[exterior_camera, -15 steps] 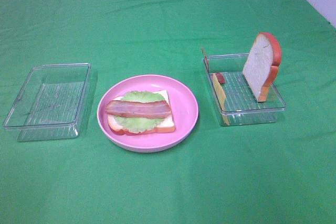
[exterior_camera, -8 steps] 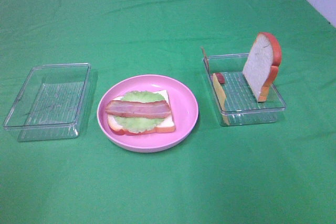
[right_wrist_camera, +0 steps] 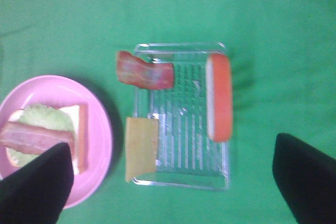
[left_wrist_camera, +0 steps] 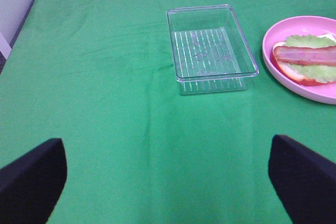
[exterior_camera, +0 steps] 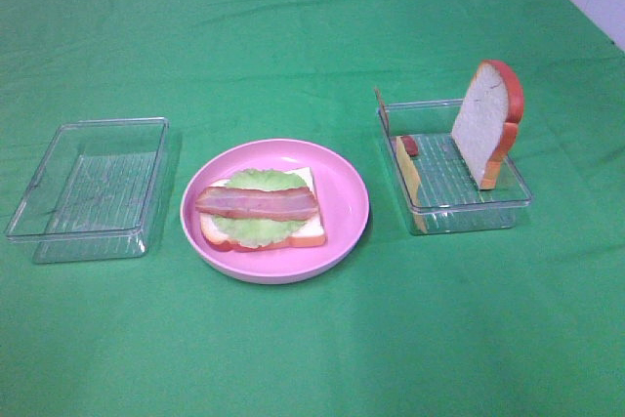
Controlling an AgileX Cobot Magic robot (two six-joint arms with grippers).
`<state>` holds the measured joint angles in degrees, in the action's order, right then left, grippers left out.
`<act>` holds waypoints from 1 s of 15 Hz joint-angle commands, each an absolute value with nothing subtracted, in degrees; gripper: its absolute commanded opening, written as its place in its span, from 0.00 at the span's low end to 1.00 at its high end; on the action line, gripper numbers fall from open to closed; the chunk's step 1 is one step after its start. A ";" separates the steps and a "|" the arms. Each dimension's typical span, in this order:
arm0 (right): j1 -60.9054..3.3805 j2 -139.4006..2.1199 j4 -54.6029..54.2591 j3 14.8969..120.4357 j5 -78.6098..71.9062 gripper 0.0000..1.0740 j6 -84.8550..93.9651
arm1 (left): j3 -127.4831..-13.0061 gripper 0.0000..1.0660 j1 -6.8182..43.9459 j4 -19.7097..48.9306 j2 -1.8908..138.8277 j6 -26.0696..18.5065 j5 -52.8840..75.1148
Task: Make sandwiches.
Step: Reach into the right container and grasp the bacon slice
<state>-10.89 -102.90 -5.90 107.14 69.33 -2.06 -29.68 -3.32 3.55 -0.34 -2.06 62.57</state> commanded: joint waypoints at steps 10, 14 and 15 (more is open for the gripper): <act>-19.42 -126.91 -8.65 122.84 74.66 0.92 -10.49 | -29.51 0.92 -3.27 3.21 -1.09 -2.12 61.71; -19.42 -126.97 -8.82 122.84 71.56 0.92 -10.54 | -29.51 0.92 -3.27 3.21 -1.09 -2.12 61.71; -19.54 -127.08 -9.68 122.84 70.65 0.92 -10.49 | -29.51 0.92 -3.27 3.21 -1.09 -2.12 61.71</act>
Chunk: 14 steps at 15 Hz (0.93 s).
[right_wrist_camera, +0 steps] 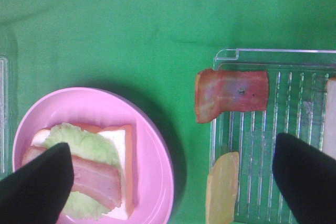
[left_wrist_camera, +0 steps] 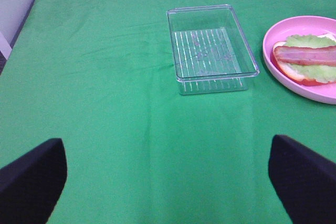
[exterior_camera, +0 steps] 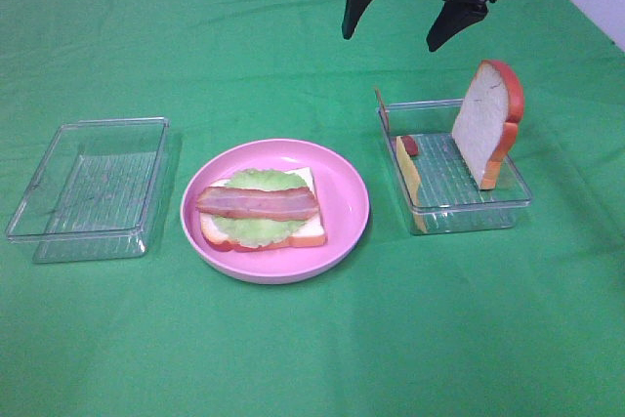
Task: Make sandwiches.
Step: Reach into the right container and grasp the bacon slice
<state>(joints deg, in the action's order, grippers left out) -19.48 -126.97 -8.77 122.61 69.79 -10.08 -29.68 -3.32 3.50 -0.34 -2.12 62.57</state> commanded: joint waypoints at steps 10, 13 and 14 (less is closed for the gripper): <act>-19.42 -134.93 -7.45 122.84 63.83 0.91 -10.49 | -29.51 0.92 -3.27 3.21 -1.09 -2.12 61.71; -19.42 -134.99 -6.70 122.84 62.68 0.85 -10.49 | -29.51 0.92 -3.27 3.21 -1.09 -2.12 61.71; -19.42 -134.99 -6.59 122.84 62.40 0.84 -10.49 | -29.51 0.92 -3.27 3.21 -1.09 -2.12 61.71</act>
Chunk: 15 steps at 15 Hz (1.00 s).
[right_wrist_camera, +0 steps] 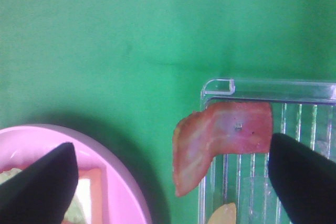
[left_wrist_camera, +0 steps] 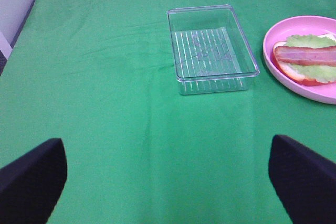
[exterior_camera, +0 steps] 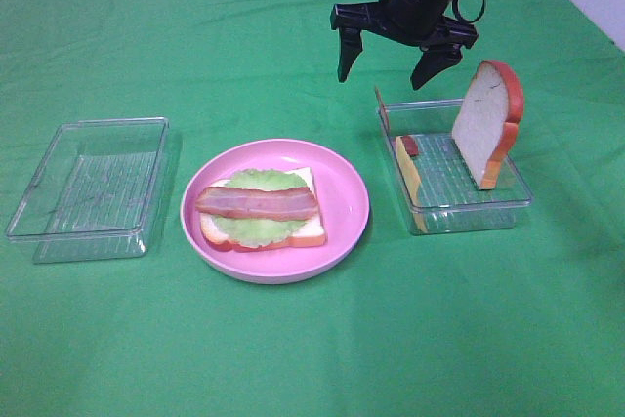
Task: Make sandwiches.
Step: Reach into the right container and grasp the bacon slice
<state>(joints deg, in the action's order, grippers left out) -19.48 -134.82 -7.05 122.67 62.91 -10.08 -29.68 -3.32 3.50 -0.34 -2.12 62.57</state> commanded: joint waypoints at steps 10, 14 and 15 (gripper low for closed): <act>-19.42 -137.74 -5.79 122.84 63.25 0.78 -10.49 | -29.51 0.92 -3.27 3.21 -1.09 -2.12 61.71; -19.42 -138.54 -5.79 122.84 65.43 0.61 -10.49 | -29.51 0.92 -3.27 3.21 -1.09 -2.12 61.71; -19.42 -138.54 -5.79 122.84 65.43 0.57 -10.49 | -29.51 0.92 -3.27 3.21 -1.09 -2.12 61.71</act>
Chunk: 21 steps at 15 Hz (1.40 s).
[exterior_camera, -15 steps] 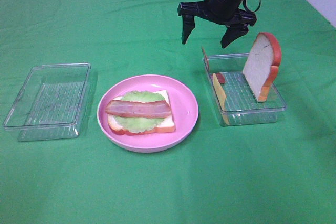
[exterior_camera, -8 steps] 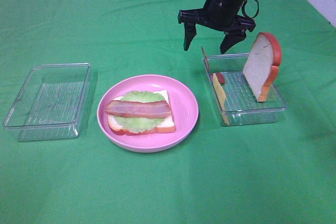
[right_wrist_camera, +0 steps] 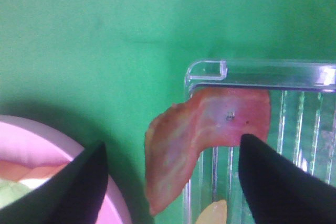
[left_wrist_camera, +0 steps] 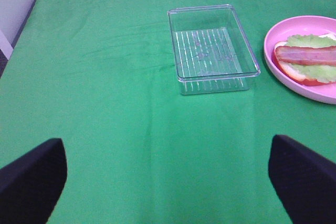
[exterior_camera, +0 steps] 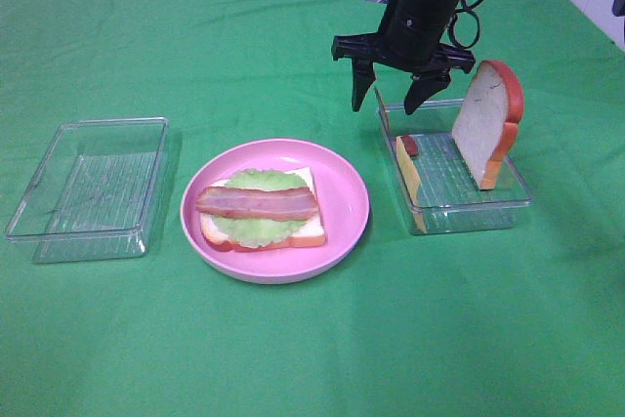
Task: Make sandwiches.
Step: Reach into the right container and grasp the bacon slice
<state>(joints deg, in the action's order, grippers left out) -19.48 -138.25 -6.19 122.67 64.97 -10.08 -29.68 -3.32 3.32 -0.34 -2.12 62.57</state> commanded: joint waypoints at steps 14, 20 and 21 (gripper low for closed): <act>-19.42 -138.54 -5.61 122.84 66.29 0.00 -8.54 | -29.51 0.92 -3.27 3.21 -1.09 -2.12 61.71; -19.42 -138.25 -5.56 122.90 68.41 0.00 -7.45 | -29.51 0.92 -3.27 3.21 -1.09 -2.12 61.71; -19.42 -137.85 -5.56 122.90 68.87 0.00 -7.45 | -29.51 0.92 -3.27 3.21 -1.09 -2.12 61.71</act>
